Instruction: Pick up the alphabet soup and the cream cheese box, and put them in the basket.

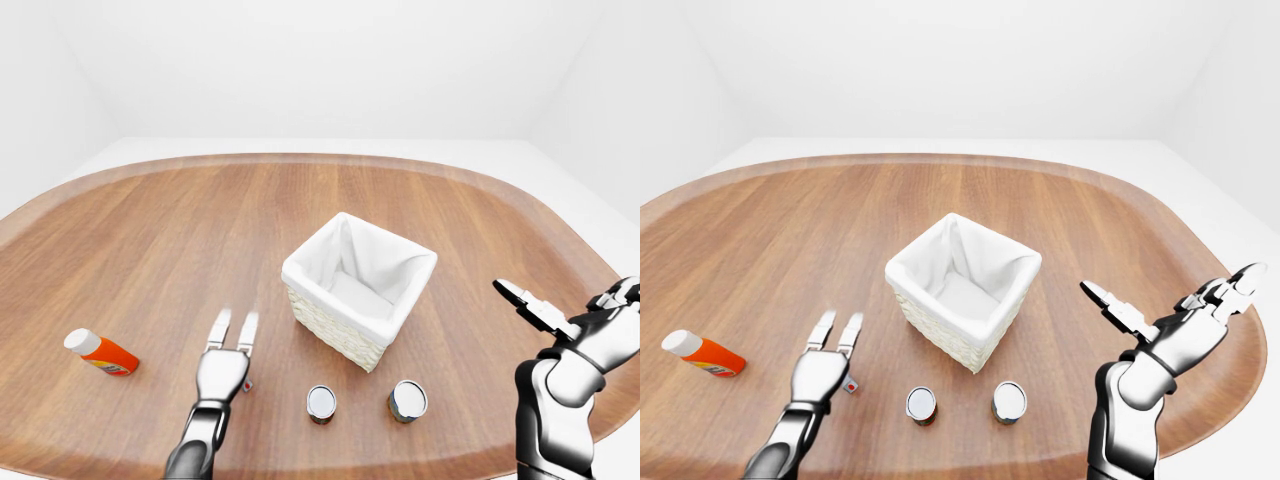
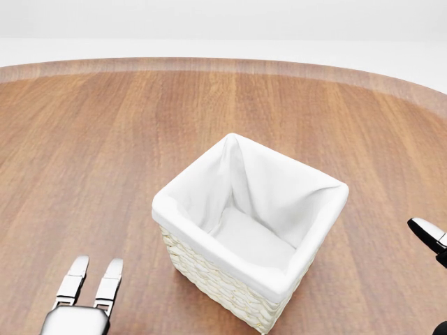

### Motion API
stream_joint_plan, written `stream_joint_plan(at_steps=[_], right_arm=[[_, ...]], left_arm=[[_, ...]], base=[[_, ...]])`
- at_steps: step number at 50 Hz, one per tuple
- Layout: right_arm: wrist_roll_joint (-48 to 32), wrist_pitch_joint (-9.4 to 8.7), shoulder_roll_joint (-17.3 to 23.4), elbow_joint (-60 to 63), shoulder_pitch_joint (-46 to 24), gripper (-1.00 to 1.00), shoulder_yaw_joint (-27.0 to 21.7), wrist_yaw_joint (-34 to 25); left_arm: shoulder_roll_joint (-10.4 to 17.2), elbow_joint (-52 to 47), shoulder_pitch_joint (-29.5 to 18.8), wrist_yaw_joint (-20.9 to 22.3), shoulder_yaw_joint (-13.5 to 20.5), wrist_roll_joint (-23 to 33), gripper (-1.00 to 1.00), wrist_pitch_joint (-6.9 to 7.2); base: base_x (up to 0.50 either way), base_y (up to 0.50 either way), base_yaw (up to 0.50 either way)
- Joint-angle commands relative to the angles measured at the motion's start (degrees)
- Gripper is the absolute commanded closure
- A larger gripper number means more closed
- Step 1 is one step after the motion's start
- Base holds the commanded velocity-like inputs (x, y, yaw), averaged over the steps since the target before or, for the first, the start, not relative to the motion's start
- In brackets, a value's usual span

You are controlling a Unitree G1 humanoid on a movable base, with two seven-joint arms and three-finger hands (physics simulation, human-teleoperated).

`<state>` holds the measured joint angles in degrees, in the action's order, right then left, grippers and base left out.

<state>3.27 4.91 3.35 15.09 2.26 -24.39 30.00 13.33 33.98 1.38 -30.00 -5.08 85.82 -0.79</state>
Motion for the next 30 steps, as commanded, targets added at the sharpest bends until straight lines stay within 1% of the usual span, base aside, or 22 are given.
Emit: stream_joint_plan(at_steps=[1,2,7,16,22,24,27,30], right_arm=[[0.0,-0.16,-0.1,0.3,0.1,-1.0,0.0,0.0],[0.0,0.09,-0.1,0.0,0.1,-1.0,-0.1,0.0],[-0.1,0.09,0.0,-0.8,-0.2,-1.0,0.0,0.0],[0.0,0.09,0.1,-0.3,-0.1,-1.0,0.1,0.0],[0.0,0.09,0.1,-0.3,-0.1,-1.0,0.0,0.0],[0.0,-0.17,0.0,0.2,0.0,-1.0,0.0,0.0],[-0.1,0.02,0.0,0.0,0.0,-1.0,0.0,0.0],[0.0,-0.06,0.0,0.1,0.0,-1.0,-0.1,0.0]], left_arm=[[0.6,10.0,-5.3,0.0,-0.2,-5.5,-1.0,-4.21],[0.7,11.2,-6.0,0.0,-0.3,-5.9,-1.0,-4.21],[1.0,17.3,-8.9,0.0,-1.0,-7.1,-1.0,-4.21],[1.1,21.5,-10.8,0.0,-2.3,-7.7,-1.0,-4.21],[1.1,27.4,-13.0,0.0,-3.0,-8.1,-1.0,-4.21],[1.0,28.8,-13.5,0.0,-3.3,-8.3,-1.0,-4.21],[1.0,31.7,-14.7,0.0,-3.8,-8.6,-1.0,-4.21],[1.0,32.9,-15.1,0.0,-4.1,-8.9,-1.0,-4.21]], base=[[0.0,0.0,0.0],[0.0,0.0,0.0],[0.0,0.0,0.0],[0.0,0.0,0.0],[0.0,0.0,0.0],[0.0,0.0,0.0],[0.0,0.0,0.0],[0.0,0.0,0.0]])
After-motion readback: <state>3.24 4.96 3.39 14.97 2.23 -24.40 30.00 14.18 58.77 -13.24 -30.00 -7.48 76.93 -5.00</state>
